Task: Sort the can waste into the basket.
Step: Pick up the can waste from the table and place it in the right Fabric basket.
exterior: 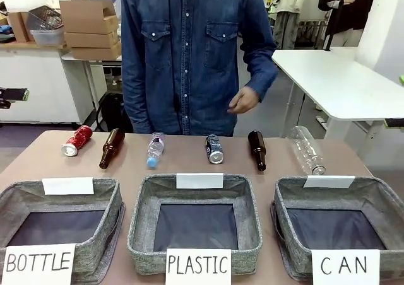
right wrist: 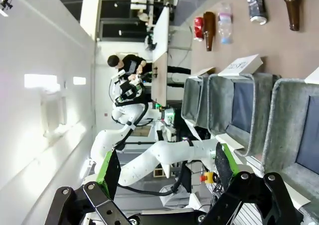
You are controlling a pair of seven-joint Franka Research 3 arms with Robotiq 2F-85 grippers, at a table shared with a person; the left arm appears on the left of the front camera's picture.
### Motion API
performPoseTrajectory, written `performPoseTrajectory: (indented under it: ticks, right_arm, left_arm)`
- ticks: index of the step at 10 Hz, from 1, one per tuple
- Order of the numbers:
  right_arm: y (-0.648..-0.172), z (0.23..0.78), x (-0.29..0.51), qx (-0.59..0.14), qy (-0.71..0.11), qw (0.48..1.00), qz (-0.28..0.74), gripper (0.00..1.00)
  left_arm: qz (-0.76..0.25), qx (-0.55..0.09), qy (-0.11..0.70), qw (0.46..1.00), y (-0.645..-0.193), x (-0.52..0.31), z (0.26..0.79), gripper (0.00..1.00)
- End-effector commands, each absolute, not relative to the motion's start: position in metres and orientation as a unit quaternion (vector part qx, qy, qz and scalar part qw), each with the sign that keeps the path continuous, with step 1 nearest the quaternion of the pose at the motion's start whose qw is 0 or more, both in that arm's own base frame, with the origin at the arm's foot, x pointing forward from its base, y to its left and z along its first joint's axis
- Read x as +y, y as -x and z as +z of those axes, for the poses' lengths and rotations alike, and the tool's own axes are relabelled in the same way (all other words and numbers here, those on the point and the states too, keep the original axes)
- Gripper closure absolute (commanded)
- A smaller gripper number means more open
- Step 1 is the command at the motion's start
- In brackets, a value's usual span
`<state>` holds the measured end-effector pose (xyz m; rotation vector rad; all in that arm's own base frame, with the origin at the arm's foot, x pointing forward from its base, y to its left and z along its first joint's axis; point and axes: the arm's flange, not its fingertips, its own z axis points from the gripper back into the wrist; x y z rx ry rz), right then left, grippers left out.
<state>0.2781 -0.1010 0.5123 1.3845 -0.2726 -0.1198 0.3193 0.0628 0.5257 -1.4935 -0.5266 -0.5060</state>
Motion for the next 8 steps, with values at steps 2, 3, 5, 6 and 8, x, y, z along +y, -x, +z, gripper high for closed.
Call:
performPoseTrajectory:
  ticks: [2, 3, 5, 6, 8]
  right_arm:
    - [-0.283, 0.515, -0.103, -0.136, -0.640, 0.755, -0.045, 0.00]
    - [-0.278, 0.511, -0.102, -0.126, -0.635, 0.760, -0.056, 0.00]
    - [-0.306, 0.525, -0.062, -0.125, -0.542, 0.829, 0.056, 0.00]
    - [-0.320, 0.529, -0.048, -0.116, -0.501, 0.856, 0.060, 0.00]
    - [-0.294, 0.531, -0.076, -0.124, -0.487, 0.861, 0.072, 0.00]
  left_arm:
    - [-0.233, -0.242, 0.665, 0.667, -0.321, 0.064, 0.524, 0.00]
    - [-0.233, -0.242, 0.665, 0.667, -0.321, 0.064, 0.524, 0.00]
    - [-0.233, -0.242, 0.665, 0.667, -0.321, 0.064, 0.524, 0.00]
    - [-0.233, -0.242, 0.665, 0.667, -0.321, 0.064, 0.524, 0.00]
    - [-0.233, -0.242, 0.665, 0.667, -0.321, 0.064, 0.524, 0.00]
